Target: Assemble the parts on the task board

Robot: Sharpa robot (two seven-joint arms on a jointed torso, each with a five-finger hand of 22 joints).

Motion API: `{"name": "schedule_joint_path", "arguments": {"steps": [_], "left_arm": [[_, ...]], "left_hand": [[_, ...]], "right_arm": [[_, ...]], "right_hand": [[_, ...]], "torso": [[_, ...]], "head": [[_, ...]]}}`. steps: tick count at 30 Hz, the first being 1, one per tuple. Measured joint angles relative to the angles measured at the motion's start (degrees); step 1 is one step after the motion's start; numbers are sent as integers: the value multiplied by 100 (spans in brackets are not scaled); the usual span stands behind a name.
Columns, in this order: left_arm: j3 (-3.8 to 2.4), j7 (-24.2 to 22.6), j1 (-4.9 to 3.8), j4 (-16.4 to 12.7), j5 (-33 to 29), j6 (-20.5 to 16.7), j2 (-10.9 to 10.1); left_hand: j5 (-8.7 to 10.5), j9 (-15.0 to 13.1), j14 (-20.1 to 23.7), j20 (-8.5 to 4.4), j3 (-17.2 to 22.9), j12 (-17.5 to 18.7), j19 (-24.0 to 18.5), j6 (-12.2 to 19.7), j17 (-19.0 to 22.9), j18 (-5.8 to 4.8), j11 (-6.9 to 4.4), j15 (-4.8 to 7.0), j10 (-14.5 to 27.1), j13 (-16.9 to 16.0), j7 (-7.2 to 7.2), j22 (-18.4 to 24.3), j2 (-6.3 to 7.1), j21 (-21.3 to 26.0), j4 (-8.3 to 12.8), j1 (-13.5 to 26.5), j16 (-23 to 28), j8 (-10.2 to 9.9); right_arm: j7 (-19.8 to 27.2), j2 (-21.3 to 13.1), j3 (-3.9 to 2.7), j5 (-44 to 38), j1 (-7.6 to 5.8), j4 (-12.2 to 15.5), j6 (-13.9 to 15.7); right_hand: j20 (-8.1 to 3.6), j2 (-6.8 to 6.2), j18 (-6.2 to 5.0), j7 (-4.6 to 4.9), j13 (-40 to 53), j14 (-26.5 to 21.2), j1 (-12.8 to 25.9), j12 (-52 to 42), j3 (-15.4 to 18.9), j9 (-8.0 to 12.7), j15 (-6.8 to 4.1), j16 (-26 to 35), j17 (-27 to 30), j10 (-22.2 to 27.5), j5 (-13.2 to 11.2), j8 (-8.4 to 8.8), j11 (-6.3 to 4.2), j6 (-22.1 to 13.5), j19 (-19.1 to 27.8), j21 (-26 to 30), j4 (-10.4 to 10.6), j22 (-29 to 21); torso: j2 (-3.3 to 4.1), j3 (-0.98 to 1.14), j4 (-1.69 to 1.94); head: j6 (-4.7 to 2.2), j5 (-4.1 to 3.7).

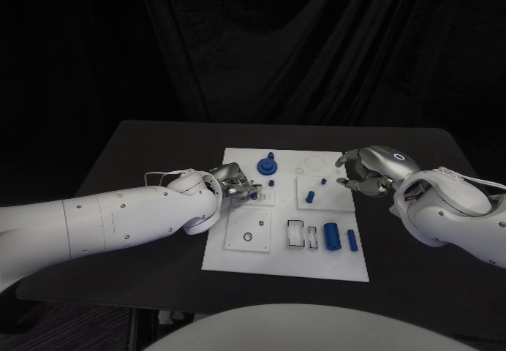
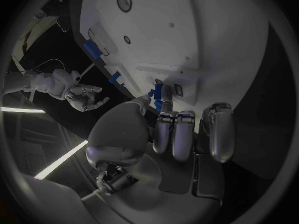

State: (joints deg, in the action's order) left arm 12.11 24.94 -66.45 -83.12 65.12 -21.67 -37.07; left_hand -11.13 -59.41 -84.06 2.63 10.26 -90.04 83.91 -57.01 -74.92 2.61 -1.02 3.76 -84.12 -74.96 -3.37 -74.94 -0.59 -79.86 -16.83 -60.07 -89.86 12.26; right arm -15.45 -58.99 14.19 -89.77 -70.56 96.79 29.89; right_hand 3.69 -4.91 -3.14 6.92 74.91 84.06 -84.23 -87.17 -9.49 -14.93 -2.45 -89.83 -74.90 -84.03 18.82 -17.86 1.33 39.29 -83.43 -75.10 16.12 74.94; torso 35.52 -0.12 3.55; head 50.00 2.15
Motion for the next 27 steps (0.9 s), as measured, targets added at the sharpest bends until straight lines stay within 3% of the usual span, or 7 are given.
{"name": "schedule_joint_path", "arguments": {"steps": [5, 8, 13, 18, 21, 27], "left_arm": [[0, -2, 1, -4, 0, 0, -7], [0, -3, 2, -4, 0, -1, -10], [1, -17, 4, -1, 0, -4, -15], [2, -43, 5, 4, 0, -6, -17], [2, -69, 5, 7, -1, -8, -17], [2, -125, 5, 12, -1, -12, -18]], "left_hand": [[0, -23, -9, 16, -242, 0, 16, 0, 0, 1, 0, -9, 0, 0, 0, 0, -130, 0, -4, 357, 0, -29], [-42, -55, -9, 16, -483, 0, 16, 0, 0, 0, 0, -9, 0, 0, 0, 0, -330, 0, -8, 756, 0, -29], [-163, -111, -9, 16, -766, 0, 16, -22, 0, 0, 0, -9, 0, 0, 21, 1, -568, 0, -8, 1054, 0, -29], [-230, -149, -9, 16, -855, 0, 16, -77, 0, 0, 0, -9, 0, 0, 33, 1, -654, 0, -7, 1140, 0, -17], [-280, -208, -9, 16, -903, 0, 16, -121, 0, 0, 0, -9, 0, 0, 46, 1, -663, 0, 0, 1146, 0, 43], [-428, -390, -9, 16, -1009, 0, 16, -176, 1, 0, 0, -9, 0, 0, 91, 1, -815, 0, 0, 1070, 0, 217]], "right_arm": [[0, 1, 0, 0, 1, 0, 0], [0, 1, 0, 0, 1, 0, 0], [0, 3, 0, 0, 1, -1, 0], [-2, 4, 0, 0, 2, -2, 0], [-3, 6, 0, 0, 3, -3, -1], [-5, 6, 0, 0, 3, -3, -2]], "right_hand": [[0, 0, 0, 0, 0, 0, 0, 0, 0, 0, 0, 0, 0, 0, 0, 0, 0, 0, 0, 0, 0, 0], [0, 0, 0, 0, 0, 0, 0, 2, 0, 0, 0, 0, 0, 0, 0, 0, 0, 0, 0, 0, 0, 0], [0, 0, 0, 0, 0, 0, 0, 21, 0, 8, 0, 0, 0, 0, 0, 0, 0, 0, 0, 0, 0, -1], [0, 0, 0, 0, 0, 0, 0, 21, 0, 8, 0, 0, 0, 0, 26, 0, 0, 0, 0, 0, 0, -1], [0, 0, 0, 0, 0, 0, 0, 21, 0, 17, 0, 0, 0, 0, 26, 0, 0, 0, 0, 0, 0, -1], [0, 0, 0, 0, 0, 0, 0, 20, 0, 17, 0, 0, 0, 0, 26, 0, 0, 0, 0, 0, 0, -2]], "torso": [[0, 1, -1], [-1, 4, -1], [-1, 4, -1], [-1, 4, -1], [-3, 4, -1], [-4, 4, -1]], "head": [[0, 1], [0, 1], [0, 4], [0, 13], [0, 20], [0, 21]]}}
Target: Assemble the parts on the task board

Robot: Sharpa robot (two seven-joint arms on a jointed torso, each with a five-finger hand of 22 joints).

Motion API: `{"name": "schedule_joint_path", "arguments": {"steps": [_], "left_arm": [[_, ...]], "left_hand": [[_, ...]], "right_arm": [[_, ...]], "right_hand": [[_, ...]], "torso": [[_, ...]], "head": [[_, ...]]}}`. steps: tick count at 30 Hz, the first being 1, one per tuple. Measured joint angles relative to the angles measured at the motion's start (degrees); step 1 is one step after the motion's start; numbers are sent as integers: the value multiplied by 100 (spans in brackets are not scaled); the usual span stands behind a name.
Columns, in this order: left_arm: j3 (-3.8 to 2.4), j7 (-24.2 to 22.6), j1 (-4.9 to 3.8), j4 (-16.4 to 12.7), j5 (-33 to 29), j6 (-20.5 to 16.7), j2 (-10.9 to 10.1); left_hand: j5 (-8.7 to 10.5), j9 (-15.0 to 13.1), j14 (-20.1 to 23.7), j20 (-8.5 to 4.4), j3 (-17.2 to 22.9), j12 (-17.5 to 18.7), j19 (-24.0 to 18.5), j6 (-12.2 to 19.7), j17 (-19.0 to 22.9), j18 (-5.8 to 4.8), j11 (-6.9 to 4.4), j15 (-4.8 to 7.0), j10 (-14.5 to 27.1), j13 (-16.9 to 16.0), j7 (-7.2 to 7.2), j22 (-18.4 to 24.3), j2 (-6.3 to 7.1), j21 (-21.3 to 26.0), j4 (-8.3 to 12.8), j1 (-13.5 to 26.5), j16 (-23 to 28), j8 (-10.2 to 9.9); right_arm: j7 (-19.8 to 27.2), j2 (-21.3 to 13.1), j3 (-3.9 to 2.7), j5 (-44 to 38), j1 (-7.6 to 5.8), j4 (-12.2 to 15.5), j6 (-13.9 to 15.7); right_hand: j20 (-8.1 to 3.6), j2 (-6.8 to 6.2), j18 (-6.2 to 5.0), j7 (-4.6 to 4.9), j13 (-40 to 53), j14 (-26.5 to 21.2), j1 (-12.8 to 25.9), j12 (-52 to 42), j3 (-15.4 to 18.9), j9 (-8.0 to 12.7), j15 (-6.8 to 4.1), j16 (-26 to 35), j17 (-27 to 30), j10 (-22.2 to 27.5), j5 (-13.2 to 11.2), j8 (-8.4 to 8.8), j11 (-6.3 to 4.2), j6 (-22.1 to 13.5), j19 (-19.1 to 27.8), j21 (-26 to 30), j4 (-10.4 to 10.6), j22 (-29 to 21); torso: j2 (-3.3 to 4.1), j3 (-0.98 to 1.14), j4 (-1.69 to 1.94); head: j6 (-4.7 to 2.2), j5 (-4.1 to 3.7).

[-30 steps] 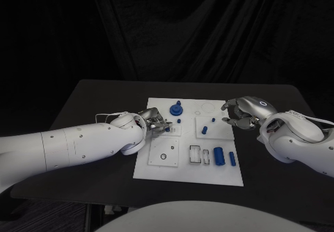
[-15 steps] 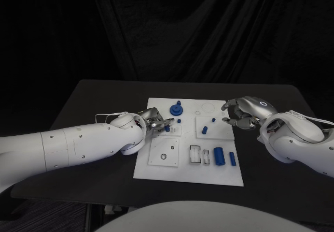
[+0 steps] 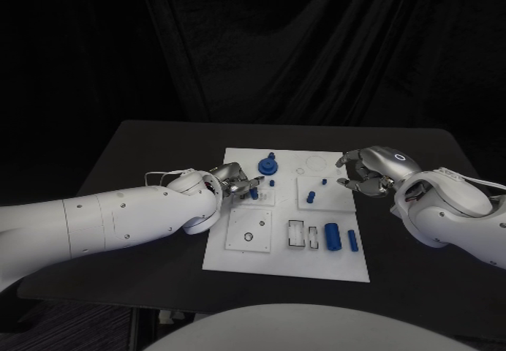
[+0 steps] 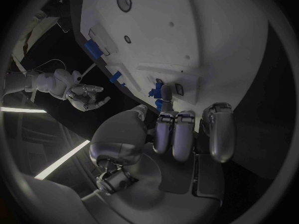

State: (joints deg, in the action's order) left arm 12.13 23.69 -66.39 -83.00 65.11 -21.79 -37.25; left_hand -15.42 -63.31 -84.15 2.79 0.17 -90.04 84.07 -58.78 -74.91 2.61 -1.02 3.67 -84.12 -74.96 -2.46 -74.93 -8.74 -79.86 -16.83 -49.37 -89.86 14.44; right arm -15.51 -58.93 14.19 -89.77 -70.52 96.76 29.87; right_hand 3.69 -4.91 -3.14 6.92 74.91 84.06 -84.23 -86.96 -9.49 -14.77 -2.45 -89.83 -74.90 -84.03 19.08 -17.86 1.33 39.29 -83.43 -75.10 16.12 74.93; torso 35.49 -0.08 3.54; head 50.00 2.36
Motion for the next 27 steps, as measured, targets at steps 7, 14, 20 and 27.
{"name": "schedule_joint_path", "arguments": {"steps": [7, 14, 20, 27], "left_arm": [[0, -69, 0, 2, 0, -12, 0], [0, -102, 1, -8, 0, -11, -14], [0, -80, 1, -92, 0, 3, -49], [0, -20, 2, -111, 0, 61, -72]], "left_hand": [[-160, -321, 0, 0, -112, 0, 0, 0, 0, 0, -20, 0, 19, 0, 0, 0, -97, 0, -2, -98, 0, 226], [-219, -875, 21, -54, -268, 0, -11, -50, 0, -1, -81, 64, 18, 0, 94, 1, -217, 0, 0, -217, 0, 678], [-375, -1145, -1, -68, -268, 0, 4, 23, 0, -1, -121, 85, 17, 0, 167, 1, -219, -38, 0, -486, 0, 850], [-568, -1164, 20, -95, -210, 0, -11, 102, 1, 0, -122, 105, 17, 0, 173, 1, -103, -38, 24, -804, 0, 896]], "right_arm": [[-4, -7, 0, 0, 1, 3, -1], [-9, -11, 0, 0, 1, 8, -4], [-10, -13, 0, 0, 1, 14, -6], [-10, -14, 0, 0, 2, 22, -8]], "right_hand": [[0, 0, 0, 0, 0, 0, 0, 0, 0, 8, 0, 0, 0, 0, 25, 0, 0, 0, 0, 0, 0, 0], [0, 0, 0, 0, 0, 0, 0, 0, 0, 7, 0, 0, 0, 0, 23, 0, 0, 0, 0, 0, 0, -1], [0, 0, 0, 0, 0, 0, 0, 0, 0, 7, 0, 0, 0, 0, 23, 0, 0, 0, 0, 0, 0, -1], [0, 0, 0, 0, 0, 0, 0, 0, 0, 7, 0, 0, 0, 0, 23, 0, 0, 0, 0, 0, 0, -1]], "torso": [[1, 0, 1], [5, 0, -1], [7, 0, -1], [8, 2, 1]], "head": [[0, -4], [0, 15], [0, 16], [0, 24]]}}
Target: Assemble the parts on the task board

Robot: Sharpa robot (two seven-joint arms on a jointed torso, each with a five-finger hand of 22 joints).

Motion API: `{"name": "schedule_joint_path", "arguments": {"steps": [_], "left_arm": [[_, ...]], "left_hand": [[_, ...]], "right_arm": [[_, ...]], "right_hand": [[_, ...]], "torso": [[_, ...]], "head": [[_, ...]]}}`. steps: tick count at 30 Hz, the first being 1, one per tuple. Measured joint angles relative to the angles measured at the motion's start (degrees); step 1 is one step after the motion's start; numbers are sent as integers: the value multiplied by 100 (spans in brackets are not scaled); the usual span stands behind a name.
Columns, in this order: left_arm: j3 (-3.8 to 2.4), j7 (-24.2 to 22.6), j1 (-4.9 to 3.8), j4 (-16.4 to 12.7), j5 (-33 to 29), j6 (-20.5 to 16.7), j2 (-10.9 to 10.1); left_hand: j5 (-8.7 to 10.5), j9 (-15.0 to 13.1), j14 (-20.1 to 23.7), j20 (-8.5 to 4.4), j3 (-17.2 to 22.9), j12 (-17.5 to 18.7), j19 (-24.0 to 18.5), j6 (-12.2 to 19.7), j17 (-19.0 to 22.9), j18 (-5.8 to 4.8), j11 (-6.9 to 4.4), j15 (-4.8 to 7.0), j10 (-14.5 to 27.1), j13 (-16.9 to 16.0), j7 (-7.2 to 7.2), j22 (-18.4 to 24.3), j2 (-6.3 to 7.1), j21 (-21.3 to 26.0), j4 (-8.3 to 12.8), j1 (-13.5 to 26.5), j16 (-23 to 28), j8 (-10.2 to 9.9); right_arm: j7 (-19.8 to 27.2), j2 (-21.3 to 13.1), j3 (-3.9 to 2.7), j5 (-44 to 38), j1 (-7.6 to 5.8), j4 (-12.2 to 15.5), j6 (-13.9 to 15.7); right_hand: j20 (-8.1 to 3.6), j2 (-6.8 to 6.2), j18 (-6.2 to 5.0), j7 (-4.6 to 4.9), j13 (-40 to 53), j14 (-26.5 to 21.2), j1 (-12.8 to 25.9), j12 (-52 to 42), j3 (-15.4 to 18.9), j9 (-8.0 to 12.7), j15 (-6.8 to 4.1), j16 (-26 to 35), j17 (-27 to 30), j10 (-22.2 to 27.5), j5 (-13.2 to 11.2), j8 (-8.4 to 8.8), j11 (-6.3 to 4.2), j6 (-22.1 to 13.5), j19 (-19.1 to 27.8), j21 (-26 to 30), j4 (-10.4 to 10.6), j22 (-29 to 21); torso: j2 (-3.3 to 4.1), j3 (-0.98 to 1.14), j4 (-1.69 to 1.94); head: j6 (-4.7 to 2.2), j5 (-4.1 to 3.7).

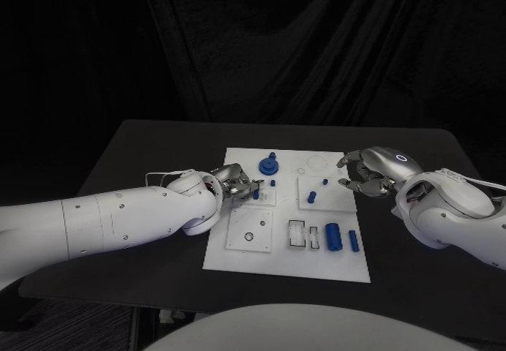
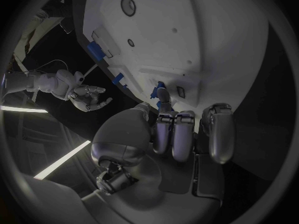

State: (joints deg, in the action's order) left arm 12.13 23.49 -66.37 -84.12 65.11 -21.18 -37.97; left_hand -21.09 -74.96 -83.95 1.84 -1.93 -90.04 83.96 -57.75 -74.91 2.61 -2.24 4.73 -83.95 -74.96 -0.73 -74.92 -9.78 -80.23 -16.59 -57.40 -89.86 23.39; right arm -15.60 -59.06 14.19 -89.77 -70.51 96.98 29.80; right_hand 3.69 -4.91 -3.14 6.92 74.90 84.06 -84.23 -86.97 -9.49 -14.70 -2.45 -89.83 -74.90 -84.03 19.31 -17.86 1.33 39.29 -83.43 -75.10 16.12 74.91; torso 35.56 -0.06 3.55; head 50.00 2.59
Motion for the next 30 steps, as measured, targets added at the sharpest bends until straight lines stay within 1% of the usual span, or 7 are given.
{"name": "schedule_joint_path", "arguments": {"steps": [11, 12, 14, 16, 21, 27, 30], "left_arm": [[0, -11, 1, -501, 137, -260, -382], [0, -8, 0, -571, 201, -295, -434], [1, 16, -12, -697, 341, -341, -534], [10, 53, -60, -801, 457, -349, -616], [10, 184, -468, -1009, 765, -221, -773], [-8, 209, -1092, -891, 937, 531, -596], [-7, 201, -1278, -455, 810, 1167, -334]], "left_hand": [[67, 0, 0, 0, 55, 0, 0, 146, 0, 0, 0, 0, 0, 0, -9, 0, 420, -125, 24, -535, 0, 24], [107, 1, 0, 0, 55, 0, 0, 132, 0, -1, -1, -1, -1, 0, -6, 0, 449, -157, 23, -564, 0, 110], [148, 1, -4, -20, 46, 0, 20, -162, 0, 0, -46, 25, -13, 0, 16, 1, 515, -200, 15, -668, 0, 789], [115, 1, -10, -41, 46, 0, 0, -269, 0, 0, -63, 51, -2, 0, 32, 0, 544, -200, 15, -783, 0, 1112], [224, 1, -10, -41, 46, 0, 0, -280, 0, 0, -64, 51, 0, -1, 30, 1, 518, -200, 15, -822, 0, 1255], [512, 1, -10, -40, 46, -1, 0, 214, 0, 0, -64, 51, 0, -2, 21, 1, 431, -172, 15, -967, 0, 631], [667, 1, -9, -40, 46, -4, 0, 328, 0, 0, -64, 50, 0, -6, -6, 1, 394, -204, 15, -1151, 0, 385]], "right_arm": [[3, -42, -1, 0, 20, 13, 4], [3, -43, -1, 0, 22, 12, 5], [4, -42, -1, 0, 25, 5, 6], [6, -36, -1, 4, 25, -5, 9], [18, -30, 0, 18, 27, -20, 27], [56, -52, 0, 35, 28, -23, 102], [93, -36, 1, 40, 28, -26, 164]], "right_hand": [[0, 0, 0, 0, 0, 0, 0, 0, 0, 12, 0, 0, 0, 0, 0, 0, 0, 0, 0, 0, 0, 0], [0, 0, 0, 0, 0, 0, 0, 0, 0, 17, 0, 0, 0, 0, -1, 0, 0, 0, 0, 0, 0, -1], [0, 0, 0, 0, 0, 0, 0, 0, 0, 20, 0, 0, 0, 0, -1, 0, 0, 0, 0, 0, 0, -1], [0, 0, 0, 0, 0, 0, 0, 0, 0, 21, 0, 0, 0, 0, -1, 0, 0, 0, 0, 0, 0, -1], [0, 4, 0, 0, 0, 0, 5, 0, -16, 20, 0, 0, 0, 0, 19, 0, 0, 0, 0, 0, 16, -1], [0, 25, 0, -1, 0, 0, 25, 0, -16, 28, 0, 0, 0, 0, 43, -23, 0, 40, 0, 0, 16, -1], [0, 25, 0, -1, 0, 0, 26, 0, -16, 35, 0, 0, 0, 0, 43, -23, 0, 40, 0, 0, 16, -1]], "torso": [[-5, -2, 1], [-5, -2, 0], [-5, -4, 0], [-5, -5, 0], [-15, -5, 0], [-43, 5, -3], [-71, 20, -17]], "head": [[0, 60], [0, 75], [0, 98], [0, 109], [0, 101], [0, 71], [0, 85]]}}
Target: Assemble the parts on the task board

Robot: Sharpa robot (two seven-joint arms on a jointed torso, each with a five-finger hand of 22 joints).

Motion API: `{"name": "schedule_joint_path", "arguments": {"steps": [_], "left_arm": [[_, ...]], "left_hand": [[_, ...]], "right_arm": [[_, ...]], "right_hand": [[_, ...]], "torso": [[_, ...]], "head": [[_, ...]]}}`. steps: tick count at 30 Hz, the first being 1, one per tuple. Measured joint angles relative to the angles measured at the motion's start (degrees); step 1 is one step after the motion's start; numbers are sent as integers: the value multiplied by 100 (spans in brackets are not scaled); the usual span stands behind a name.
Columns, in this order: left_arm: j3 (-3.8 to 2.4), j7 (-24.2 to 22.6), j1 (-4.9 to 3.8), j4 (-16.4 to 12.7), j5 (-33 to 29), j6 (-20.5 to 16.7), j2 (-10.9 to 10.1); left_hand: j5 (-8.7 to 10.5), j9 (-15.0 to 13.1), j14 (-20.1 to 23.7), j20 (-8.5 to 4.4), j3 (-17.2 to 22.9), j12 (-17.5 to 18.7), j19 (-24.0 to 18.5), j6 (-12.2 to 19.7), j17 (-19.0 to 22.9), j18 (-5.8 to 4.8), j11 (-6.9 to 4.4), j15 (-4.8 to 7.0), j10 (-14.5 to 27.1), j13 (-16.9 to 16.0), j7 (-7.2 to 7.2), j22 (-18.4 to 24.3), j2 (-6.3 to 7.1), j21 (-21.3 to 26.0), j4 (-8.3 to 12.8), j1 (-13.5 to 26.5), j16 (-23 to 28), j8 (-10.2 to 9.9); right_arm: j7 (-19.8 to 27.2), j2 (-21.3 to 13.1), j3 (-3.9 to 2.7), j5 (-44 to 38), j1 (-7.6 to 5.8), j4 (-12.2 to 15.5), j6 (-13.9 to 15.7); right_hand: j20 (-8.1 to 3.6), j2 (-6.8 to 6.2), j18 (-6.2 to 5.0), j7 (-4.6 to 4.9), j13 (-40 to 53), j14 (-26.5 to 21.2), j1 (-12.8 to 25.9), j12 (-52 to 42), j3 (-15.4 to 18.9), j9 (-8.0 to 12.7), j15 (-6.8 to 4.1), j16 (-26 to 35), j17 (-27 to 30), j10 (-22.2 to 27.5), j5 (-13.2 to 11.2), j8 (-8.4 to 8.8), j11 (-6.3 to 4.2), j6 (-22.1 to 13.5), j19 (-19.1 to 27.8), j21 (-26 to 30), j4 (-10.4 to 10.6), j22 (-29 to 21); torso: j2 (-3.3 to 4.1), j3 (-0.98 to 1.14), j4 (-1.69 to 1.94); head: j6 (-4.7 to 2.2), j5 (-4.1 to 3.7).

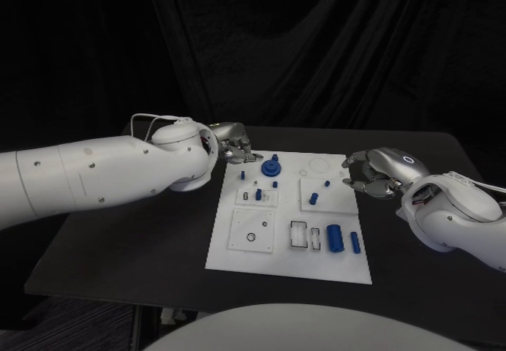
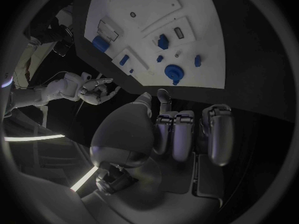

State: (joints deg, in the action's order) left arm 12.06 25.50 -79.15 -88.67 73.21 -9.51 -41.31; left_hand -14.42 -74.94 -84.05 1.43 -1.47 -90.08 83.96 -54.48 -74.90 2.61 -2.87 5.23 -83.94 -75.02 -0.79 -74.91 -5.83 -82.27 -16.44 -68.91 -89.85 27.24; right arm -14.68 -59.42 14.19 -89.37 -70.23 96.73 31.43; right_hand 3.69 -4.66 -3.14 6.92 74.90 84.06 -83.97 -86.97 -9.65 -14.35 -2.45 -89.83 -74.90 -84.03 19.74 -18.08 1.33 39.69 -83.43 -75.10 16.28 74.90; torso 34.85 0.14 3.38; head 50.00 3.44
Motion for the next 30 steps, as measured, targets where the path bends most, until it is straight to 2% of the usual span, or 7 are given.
{"name": "schedule_joint_path", "arguments": {"steps": [4, 5, 8, 12, 19, 23, 30], "left_arm": [[0, 131, -111, 729, -582, 1013, 460], [1, 180, -123, 856, -733, 1239, 548], [5, 360, -143, 1187, -1175, 1863, 781], [8, 539, -153, 1501, -1588, 2393, 1038], [5, 601, -156, 1784, -1957, 2768, 1177], [6, 637, -156, 1755, -2034, 2820, 1160], [7, 666, -145, 1746, -1998, 2817, 1237]], "left_hand": [[391, 156, 7, 5, -68, -2, 5, 54, 0, 0, 69, -56, -3, -8, -54, 0, -97, -18, -16, 75, 0, -427], [439, 363, 1, 61, -145, -2, 8, -2, 0, 0, 92, -106, -14, -8, -110, 0, -160, 9, -30, 138, 0, -667], [473, 712, 10, 85, -208, -2, 1, -114, 0, -1, 139, -115, -6, -4, -177, 0, -192, 49, -15, 170, 0, -1028], [421, 884, 10, 85, -207, -2, 1, -173, 0, 0, 139, -115, -6, -3, -177, 0, -218, 49, -15, 144, 0, -1195], [112, 1072, -10, 125, 46, -17, 2, -199, 0, 0, 167, -137, 22, -11, -177, 0, -167, 86, 256, -361, 0, -1438], [347, 1103, -10, 125, 14, 6, 1, -475, 0, 0, 168, -137, 22, -9, -147, 0, -139, -3, 40, -290, 0, -1438], [517, 1121, -10, 125, -33, 28, 1, -573, 0, 0, 168, -137, 22, 18, -125, 0, -106, -25, -17, -44, 0, -1438]], "right_arm": [[50, 6, -1, 11, 0, 2, 90], [60, 9, -1, 15, 0, 2, 108], [94, 17, -1, 26, 0, 17, 159], [131, 13, -4, 45, 0, 36, 204], [161, 0, -1, 80, 0, 80, 241], [173, -24, -2, 92, 0, 93, 248], [180, -22, -2, 107, 0, 94, 248]], "right_hand": [[0, 0, 0, -20, 0, 0, 0, 0, 0, 3, 0, 0, 0, 0, 11, -28, 0, 20, 0, 0, 0, 0], [0, 0, 0, -20, 0, 0, 0, 0, 0, 8, 0, 0, 0, 0, 28, -28, 0, 20, 0, 0, 0, 0], [0, 0, 0, -20, 0, 0, 0, 0, -16, 9, 0, 0, 0, 0, 41, -28, 0, 20, 0, 0, 16, 0], [0, 0, 0, -19, 0, 0, 0, 0, -16, 10, 0, 0, 0, 0, 41, -28, 0, 22, 0, 0, 16, 3], [0, 22, 0, 0, 0, 0, 22, 0, -33, 23, 0, 0, 0, 0, 65, -28, 0, 40, 0, 0, -1, 4], [0, 22, 0, 0, 0, 0, 22, 0, -33, 23, 0, 0, 0, 0, 65, -28, 0, 40, 0, 0, -1, 4], [0, 22, 1, 0, 0, 0, 22, 0, -33, 22, 0, 0, 0, 0, 65, -28, 0, 40, 0, 0, -1, 3]], "torso": [[-38, 21, -19], [-46, 25, -20], [-66, 32, -26], [-77, 37, -41], [-65, 45, -86], [-17, 38, -120], [64, 25, -146]], "head": [[0, 24], [0, 24], [0, 2], [0, 1], [0, 49], [0, 87], [0, 123]]}}
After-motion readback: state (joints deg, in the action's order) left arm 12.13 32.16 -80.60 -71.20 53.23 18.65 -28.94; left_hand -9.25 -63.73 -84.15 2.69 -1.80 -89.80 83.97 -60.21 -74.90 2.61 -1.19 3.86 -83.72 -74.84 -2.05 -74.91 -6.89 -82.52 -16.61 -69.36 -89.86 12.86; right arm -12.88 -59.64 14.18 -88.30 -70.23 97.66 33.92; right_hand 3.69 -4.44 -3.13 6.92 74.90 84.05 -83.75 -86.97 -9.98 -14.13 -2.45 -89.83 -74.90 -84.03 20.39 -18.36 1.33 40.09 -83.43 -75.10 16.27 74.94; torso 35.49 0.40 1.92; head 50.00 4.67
